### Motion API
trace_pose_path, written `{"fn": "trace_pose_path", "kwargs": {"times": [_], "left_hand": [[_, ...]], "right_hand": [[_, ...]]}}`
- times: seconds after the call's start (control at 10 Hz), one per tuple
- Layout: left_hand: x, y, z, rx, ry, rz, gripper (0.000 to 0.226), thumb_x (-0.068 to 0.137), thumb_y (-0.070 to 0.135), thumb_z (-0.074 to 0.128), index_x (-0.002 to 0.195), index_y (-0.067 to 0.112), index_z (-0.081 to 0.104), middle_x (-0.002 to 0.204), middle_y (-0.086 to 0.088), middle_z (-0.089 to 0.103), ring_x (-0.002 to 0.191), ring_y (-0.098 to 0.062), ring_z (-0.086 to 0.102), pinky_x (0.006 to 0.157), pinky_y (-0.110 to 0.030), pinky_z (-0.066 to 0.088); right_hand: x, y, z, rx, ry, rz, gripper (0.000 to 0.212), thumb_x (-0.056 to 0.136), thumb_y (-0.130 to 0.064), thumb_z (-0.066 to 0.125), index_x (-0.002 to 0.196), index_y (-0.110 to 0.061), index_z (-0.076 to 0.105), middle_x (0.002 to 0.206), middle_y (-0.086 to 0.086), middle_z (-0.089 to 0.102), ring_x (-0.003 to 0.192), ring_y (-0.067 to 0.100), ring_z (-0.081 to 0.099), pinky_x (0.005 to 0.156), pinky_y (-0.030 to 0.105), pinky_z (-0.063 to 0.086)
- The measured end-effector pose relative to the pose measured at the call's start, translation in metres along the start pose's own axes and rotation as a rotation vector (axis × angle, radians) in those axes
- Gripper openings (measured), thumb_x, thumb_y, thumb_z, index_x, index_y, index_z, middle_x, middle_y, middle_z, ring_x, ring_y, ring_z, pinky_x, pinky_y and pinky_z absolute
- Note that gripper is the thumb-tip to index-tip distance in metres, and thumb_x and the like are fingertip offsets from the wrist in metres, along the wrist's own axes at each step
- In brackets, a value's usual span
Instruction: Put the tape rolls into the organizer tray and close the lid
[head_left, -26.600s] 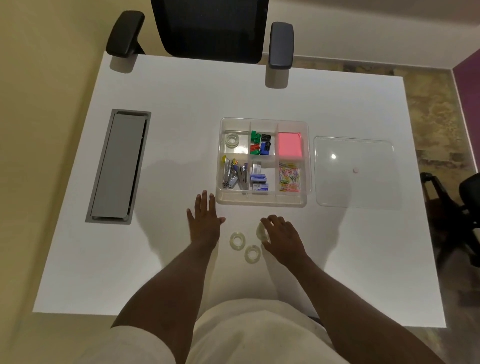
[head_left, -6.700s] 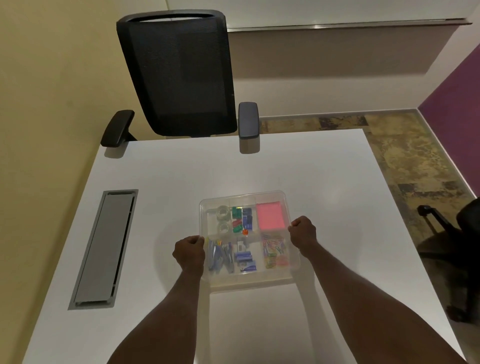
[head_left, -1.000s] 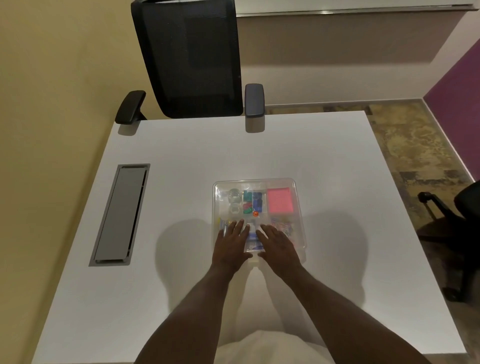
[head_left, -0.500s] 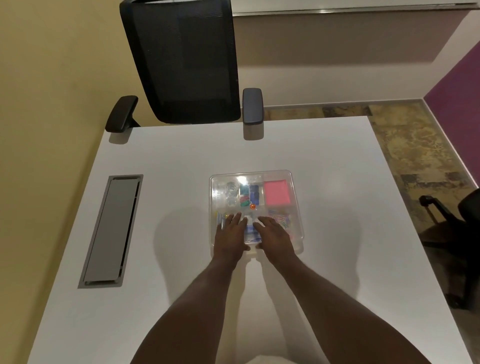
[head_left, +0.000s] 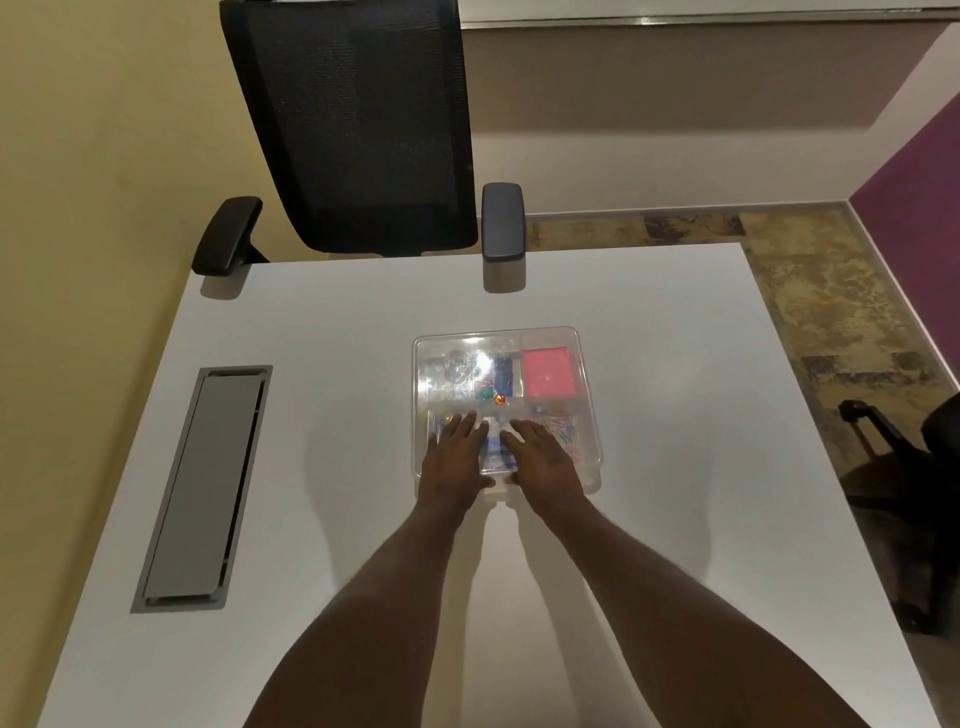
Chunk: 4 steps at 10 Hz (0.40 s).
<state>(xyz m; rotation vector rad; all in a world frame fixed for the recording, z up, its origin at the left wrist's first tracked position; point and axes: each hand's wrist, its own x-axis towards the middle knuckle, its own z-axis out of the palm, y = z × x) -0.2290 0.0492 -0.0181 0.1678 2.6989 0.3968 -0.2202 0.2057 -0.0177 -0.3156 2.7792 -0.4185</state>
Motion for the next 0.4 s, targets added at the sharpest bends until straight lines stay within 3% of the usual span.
{"fn": "trace_pose_path", "kwargs": {"times": [0.1,0.2,0.3,0.4], "left_hand": [[-0.004,-0.003,0.0,-0.011,-0.017,0.022,0.091,0.095,0.049,0.068,0.165,0.023,0.017,0.175,0.0,0.008,0.163,-0.023,0.005,0.132,-0.048,0.008],[-0.014,-0.006,-0.002,-0.043,-0.047,0.049,0.084,0.102,0.057,0.05,0.166,0.022,0.009,0.175,0.0,0.0,0.163,-0.022,-0.001,0.133,-0.048,0.005],[-0.025,-0.005,-0.003,-0.078,-0.006,0.045,0.072,0.108,0.051,0.038,0.166,0.023,0.007,0.175,0.001,0.001,0.163,-0.019,0.0,0.133,-0.045,0.003],[-0.043,-0.005,0.001,-0.1,0.111,0.006,0.062,0.112,0.043,0.028,0.167,0.022,0.007,0.175,0.002,0.003,0.163,-0.016,0.0,0.132,-0.042,0.002]], "right_hand": [[-0.005,0.003,0.0,-0.019,-0.005,-0.04,0.067,0.098,-0.037,0.062,0.156,-0.018,0.034,0.166,0.004,0.028,0.154,0.025,0.025,0.129,0.037,0.016],[-0.019,0.0,-0.006,-0.058,0.038,-0.091,0.067,0.099,-0.037,0.062,0.155,-0.012,0.035,0.165,0.009,0.029,0.154,0.028,0.027,0.128,0.042,0.022],[-0.031,-0.008,-0.009,-0.078,0.24,-0.135,0.06,0.087,-0.029,0.079,0.137,-0.003,0.06,0.147,0.017,0.055,0.136,0.035,0.054,0.112,0.05,0.046],[-0.038,-0.022,-0.008,-0.152,0.391,-0.202,0.054,0.073,-0.025,0.09,0.119,0.0,0.073,0.126,0.018,0.071,0.116,0.035,0.069,0.091,0.051,0.06]]}}
